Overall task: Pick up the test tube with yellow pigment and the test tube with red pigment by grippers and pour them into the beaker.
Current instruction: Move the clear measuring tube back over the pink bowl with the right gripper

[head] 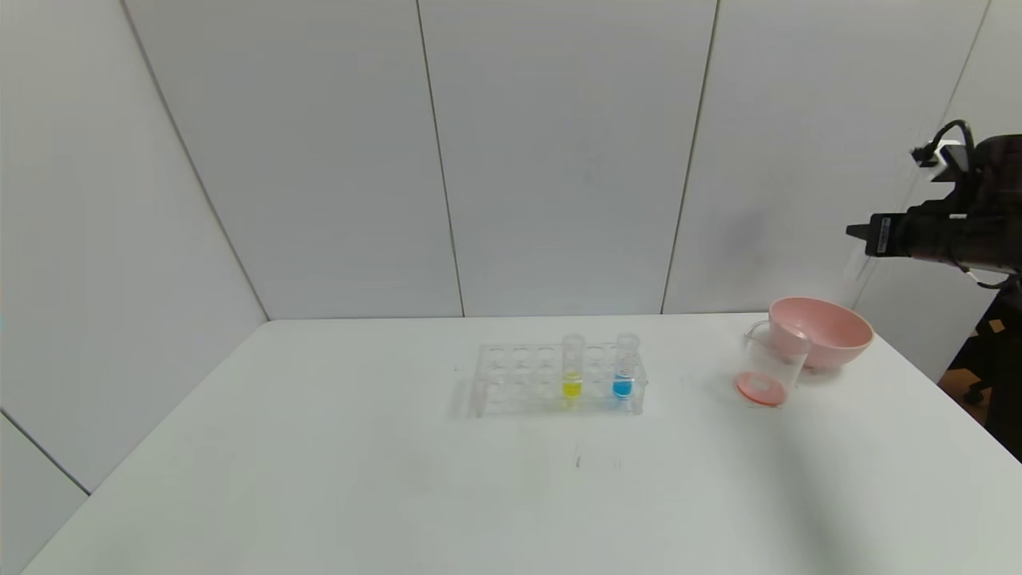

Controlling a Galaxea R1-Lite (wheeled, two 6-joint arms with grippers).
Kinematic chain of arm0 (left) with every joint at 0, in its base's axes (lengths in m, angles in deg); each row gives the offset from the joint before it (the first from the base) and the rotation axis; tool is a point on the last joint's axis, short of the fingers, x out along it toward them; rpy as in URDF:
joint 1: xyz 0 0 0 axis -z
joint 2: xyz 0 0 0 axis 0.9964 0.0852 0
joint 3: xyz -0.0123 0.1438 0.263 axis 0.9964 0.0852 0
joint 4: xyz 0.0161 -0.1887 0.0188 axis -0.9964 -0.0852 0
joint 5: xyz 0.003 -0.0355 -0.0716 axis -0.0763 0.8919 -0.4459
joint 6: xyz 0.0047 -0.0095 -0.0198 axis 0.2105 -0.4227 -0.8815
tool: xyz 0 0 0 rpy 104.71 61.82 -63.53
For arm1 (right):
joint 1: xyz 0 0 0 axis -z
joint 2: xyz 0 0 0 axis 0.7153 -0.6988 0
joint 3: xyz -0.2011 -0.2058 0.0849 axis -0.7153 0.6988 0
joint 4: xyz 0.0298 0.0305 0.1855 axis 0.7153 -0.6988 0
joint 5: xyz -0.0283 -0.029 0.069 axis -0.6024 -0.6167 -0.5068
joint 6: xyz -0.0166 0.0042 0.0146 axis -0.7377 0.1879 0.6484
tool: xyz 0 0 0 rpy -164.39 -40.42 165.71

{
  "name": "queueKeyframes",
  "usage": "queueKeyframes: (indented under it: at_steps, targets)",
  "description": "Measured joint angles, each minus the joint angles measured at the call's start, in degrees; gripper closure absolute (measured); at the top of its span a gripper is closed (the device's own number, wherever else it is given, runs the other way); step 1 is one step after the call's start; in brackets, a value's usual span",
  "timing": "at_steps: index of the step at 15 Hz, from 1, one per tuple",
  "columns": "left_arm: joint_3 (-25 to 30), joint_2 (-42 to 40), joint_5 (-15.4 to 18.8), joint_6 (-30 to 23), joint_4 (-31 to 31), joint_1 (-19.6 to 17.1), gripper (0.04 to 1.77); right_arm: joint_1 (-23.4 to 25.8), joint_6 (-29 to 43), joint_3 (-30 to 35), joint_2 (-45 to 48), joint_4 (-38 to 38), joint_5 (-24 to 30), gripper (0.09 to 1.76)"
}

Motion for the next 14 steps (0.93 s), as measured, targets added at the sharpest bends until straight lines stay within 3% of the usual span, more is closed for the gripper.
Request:
queueKeyframes:
  at_steps: [5, 14]
  targets:
    - [0.0, 0.0, 0.0, 0.0, 0.0, 0.0, 0.09, 0.0, 0.2, 1.0, -6.9, 8.8, -3.3, 1.34]
    - [0.0, 0.0, 0.0, 0.0, 0.0, 0.0, 0.09, 0.6, 2.2, 4.3, -12.2, 10.3, -3.9, 1.34]
